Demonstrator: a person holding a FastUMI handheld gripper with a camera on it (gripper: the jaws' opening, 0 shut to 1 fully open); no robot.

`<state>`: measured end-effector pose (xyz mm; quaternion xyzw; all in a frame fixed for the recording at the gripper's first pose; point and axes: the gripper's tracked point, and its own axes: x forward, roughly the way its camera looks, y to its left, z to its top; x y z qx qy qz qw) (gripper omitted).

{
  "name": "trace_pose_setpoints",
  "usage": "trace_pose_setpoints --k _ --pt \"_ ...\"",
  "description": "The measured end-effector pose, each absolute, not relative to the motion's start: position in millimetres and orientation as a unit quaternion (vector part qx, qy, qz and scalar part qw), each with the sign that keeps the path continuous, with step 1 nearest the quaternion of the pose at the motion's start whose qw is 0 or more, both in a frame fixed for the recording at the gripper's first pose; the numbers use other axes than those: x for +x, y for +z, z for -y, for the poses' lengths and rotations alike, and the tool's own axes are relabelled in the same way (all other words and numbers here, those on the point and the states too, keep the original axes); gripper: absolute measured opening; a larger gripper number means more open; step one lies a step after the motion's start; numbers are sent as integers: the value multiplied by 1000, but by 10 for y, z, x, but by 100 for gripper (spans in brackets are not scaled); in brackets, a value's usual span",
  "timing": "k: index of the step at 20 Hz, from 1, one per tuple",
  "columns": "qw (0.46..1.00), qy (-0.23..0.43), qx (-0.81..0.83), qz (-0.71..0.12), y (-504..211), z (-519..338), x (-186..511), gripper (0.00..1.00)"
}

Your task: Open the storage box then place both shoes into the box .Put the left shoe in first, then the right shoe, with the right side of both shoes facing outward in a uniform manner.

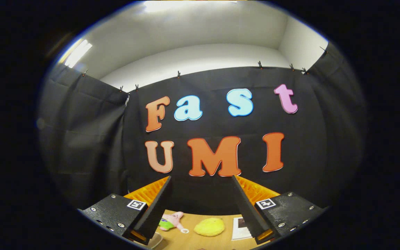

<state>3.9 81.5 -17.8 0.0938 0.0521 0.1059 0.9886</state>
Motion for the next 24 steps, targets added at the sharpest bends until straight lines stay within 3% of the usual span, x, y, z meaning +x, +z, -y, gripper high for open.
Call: trace_pose_setpoints --k 8,24 --pt "949 188 144 -207 -1163 -1420 -187 98" --pt "781 273 286 -483 -3003 -2418 -1052 98"
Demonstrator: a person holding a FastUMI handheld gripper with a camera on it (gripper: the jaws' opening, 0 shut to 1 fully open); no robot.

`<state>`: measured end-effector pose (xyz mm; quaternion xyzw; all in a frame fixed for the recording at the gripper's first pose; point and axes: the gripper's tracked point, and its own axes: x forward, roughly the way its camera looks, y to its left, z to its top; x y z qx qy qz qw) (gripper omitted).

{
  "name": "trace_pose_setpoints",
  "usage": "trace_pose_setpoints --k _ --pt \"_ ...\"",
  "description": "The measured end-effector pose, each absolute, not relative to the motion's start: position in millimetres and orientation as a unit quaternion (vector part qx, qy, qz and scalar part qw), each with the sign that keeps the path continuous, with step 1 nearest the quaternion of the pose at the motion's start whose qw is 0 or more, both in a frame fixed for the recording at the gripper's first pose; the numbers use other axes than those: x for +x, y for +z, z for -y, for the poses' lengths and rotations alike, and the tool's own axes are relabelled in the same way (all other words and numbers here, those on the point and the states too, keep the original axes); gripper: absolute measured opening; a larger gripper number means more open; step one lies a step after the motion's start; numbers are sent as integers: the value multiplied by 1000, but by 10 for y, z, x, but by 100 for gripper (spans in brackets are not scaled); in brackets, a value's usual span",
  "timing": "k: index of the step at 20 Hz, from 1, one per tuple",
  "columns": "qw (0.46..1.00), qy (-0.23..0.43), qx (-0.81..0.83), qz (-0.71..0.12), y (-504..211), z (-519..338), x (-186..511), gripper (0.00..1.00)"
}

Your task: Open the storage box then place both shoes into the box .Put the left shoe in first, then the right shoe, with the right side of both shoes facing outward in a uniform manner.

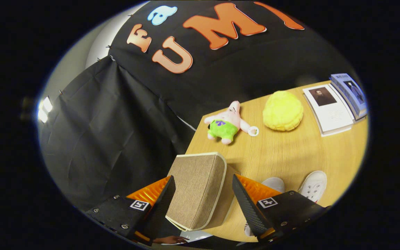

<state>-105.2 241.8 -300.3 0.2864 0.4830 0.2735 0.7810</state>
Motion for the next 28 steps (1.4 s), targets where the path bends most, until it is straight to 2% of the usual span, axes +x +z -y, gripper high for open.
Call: trace_pose_setpoints --k 4,13,20,28 --pt "738 277 323 -524 -3353 -2661 -1287 98" --pt "689 277 359 -565 -3837 -2987 -1516 98" --pt "631 286 423 -584 -3905 -3123 -1608 98" --pt "616 289 468 -563 -3647 -3042 -1529 92"
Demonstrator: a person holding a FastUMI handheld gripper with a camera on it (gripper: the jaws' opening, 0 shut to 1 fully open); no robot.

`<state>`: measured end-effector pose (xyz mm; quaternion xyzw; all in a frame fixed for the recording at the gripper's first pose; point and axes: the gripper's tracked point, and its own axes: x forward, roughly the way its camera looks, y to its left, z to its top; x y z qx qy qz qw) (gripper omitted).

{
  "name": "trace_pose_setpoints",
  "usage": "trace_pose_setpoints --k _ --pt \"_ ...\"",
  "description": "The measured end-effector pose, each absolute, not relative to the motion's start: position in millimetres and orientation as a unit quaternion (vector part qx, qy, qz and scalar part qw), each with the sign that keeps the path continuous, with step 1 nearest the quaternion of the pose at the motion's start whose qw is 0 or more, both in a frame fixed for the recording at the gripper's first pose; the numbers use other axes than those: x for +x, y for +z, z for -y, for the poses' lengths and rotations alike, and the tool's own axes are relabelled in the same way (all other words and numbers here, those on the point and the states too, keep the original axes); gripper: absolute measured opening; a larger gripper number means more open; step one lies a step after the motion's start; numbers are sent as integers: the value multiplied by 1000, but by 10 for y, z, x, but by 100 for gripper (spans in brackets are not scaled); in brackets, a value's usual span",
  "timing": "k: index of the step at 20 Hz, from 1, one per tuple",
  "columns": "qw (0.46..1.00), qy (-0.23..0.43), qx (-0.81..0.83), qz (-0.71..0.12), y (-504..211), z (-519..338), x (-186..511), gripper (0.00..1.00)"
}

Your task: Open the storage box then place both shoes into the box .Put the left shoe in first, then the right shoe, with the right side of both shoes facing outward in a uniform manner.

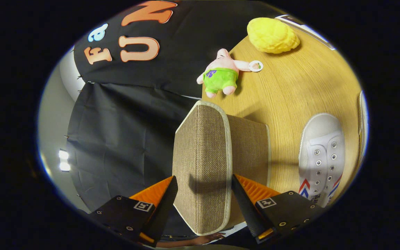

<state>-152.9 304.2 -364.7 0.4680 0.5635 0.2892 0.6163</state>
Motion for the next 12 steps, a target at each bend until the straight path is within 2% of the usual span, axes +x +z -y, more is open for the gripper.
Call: trace_pose_setpoints --k 4,9,12 --pt "621 285 464 -564 -3578 -2885 -1516 74" --pt "613 297 485 -548 -3317 -2783 -1482 46" --pt "618 309 479 -541 -3231 -2815 -1471 34"
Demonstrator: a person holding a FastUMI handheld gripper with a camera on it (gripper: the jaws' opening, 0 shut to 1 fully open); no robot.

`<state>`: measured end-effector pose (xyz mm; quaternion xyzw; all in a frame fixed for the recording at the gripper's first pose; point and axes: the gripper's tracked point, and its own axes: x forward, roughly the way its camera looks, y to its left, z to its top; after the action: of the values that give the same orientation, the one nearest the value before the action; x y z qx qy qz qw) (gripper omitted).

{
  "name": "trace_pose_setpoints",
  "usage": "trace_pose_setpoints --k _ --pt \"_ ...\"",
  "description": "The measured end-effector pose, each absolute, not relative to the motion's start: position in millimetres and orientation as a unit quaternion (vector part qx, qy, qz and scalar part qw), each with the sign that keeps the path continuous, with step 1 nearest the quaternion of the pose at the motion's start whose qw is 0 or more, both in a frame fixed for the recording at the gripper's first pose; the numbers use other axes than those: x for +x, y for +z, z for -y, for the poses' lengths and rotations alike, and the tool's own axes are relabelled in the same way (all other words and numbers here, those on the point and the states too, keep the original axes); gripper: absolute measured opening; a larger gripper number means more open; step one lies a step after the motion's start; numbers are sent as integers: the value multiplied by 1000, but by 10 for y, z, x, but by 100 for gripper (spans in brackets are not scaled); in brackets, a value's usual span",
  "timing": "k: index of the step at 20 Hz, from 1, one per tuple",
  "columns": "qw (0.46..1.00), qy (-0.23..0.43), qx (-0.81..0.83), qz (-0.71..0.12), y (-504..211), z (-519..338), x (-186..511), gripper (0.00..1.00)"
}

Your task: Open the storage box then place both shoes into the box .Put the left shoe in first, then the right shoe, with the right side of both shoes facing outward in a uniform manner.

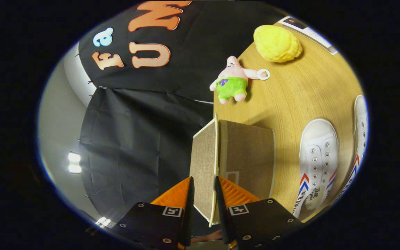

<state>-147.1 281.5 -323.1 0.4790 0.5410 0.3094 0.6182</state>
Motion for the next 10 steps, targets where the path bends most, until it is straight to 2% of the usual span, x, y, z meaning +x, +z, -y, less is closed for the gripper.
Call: trace_pose_setpoints --k 5,10 --pt "636 289 434 -568 -3542 -2918 -1545 19" --pt "619 295 485 -543 -3227 -3006 -1390 2"
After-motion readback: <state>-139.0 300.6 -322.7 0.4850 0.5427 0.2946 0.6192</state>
